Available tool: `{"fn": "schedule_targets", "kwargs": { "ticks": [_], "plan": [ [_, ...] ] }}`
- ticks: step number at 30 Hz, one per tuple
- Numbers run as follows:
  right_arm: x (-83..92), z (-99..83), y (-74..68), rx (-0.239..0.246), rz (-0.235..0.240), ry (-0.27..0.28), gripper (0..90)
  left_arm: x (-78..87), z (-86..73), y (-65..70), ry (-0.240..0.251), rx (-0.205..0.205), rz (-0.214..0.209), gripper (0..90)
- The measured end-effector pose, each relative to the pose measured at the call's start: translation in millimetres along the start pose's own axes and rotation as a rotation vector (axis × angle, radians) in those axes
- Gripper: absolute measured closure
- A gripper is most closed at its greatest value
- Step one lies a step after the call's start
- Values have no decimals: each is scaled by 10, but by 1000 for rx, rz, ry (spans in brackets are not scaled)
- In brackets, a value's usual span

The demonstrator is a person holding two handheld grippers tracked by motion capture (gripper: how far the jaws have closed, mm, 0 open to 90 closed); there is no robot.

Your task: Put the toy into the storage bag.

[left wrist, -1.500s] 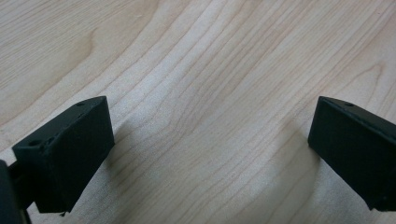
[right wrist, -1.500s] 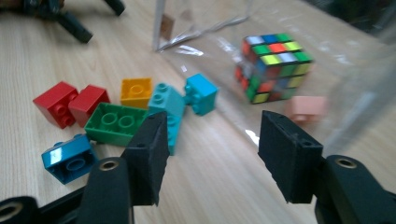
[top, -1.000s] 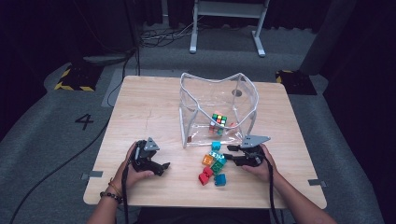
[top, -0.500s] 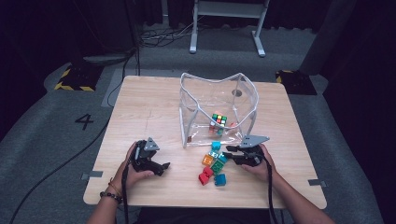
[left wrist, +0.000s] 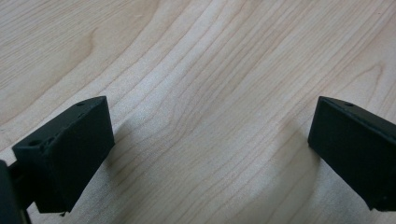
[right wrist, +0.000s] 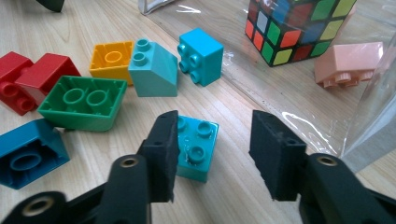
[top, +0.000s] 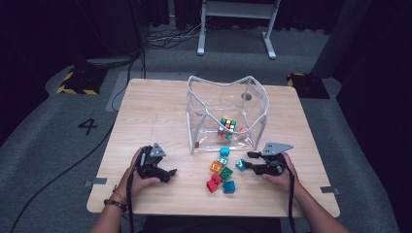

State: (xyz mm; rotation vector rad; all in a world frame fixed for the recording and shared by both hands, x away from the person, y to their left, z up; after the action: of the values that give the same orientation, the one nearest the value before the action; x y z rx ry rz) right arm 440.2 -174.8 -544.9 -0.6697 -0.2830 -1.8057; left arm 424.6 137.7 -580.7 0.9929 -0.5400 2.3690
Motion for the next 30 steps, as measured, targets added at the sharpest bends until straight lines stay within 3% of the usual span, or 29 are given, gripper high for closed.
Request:
{"fn": "schedule_targets", "kwargs": {
  "ticks": [6,11,15,16,19,24,30],
  "plan": [
    [-48,23,-94,10,23,-5,434,1,0,3,-1,3,-1,4],
    [-146,-47,-78,-14,13,-35,390,0,0,3,0,3,-1,4],
    [-214,-113,-56,-17,-4,-73,429,0,0,3,0,3,-1,4],
    [-226,-119,-41,-13,-21,-74,464,0,0,3,-1,3,-1,4],
    [-225,-124,-44,-13,-13,-70,581,0,0,3,0,3,-1,4],
    [-182,-121,-57,24,-13,-75,591,0,0,3,0,3,-1,4],
    [17,-55,18,30,-41,-35,592,0,0,3,0,3,-1,4]
  ]
}}
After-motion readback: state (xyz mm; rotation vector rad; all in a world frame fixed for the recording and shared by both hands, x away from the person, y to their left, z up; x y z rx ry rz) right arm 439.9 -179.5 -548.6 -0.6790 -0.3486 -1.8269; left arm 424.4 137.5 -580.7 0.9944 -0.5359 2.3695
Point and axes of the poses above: each handheld gripper's, and its own axes: x roughly backward along the jaws, z roughly out of its top, y roughly to its right, the point moved 10 cm from there along -x, roughly forward along the jaws, and after that the axes turned 14 degrees about z, right-handed, at the moved point
